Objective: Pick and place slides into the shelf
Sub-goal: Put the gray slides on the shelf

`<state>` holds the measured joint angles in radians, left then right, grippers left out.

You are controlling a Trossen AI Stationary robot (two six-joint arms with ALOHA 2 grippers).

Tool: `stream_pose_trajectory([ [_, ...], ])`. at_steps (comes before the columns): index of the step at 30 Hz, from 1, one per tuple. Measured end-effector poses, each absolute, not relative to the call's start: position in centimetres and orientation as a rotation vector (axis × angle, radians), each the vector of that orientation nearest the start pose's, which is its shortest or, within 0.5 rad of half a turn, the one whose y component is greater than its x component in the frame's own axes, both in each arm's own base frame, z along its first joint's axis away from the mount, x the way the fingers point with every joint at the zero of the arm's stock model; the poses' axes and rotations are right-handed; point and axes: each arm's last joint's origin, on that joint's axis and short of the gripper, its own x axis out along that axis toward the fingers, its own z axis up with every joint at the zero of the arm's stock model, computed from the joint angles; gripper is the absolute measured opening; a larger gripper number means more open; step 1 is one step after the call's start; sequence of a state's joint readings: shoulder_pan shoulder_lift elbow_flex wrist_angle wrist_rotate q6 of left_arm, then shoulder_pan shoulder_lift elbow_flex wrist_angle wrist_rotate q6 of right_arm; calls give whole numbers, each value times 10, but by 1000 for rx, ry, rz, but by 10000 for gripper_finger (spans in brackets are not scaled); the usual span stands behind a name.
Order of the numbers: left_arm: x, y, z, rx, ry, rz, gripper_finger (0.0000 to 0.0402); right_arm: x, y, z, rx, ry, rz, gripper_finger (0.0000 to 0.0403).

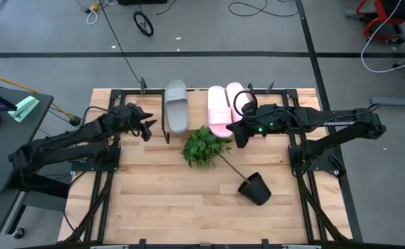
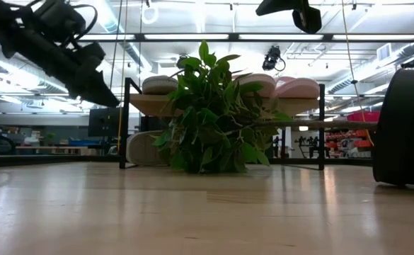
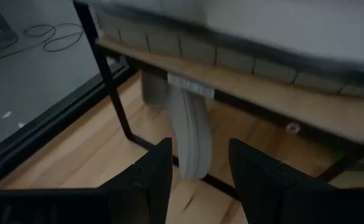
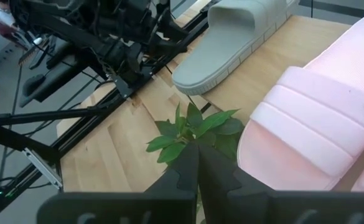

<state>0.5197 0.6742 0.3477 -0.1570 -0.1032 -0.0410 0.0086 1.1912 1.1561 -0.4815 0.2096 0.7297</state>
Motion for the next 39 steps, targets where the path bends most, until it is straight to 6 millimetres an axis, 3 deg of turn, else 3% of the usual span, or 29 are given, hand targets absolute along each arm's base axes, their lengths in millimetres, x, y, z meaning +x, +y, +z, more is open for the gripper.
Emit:
stream_pose_trajectory([
  [7, 127, 78, 179, -86, 426, 624, 173, 253, -4, 353, 647, 419, -372, 12],
  [16, 121, 74, 152, -63, 369, 622, 219, 253, -4, 353, 648, 419, -372, 12],
  [25, 124, 76, 144, -148, 368, 637, 265, 253, -4, 353, 648, 414, -369, 12],
  [39, 140, 85, 131, -141, 384, 631, 270, 253, -4, 354, 661, 404, -369, 12],
])
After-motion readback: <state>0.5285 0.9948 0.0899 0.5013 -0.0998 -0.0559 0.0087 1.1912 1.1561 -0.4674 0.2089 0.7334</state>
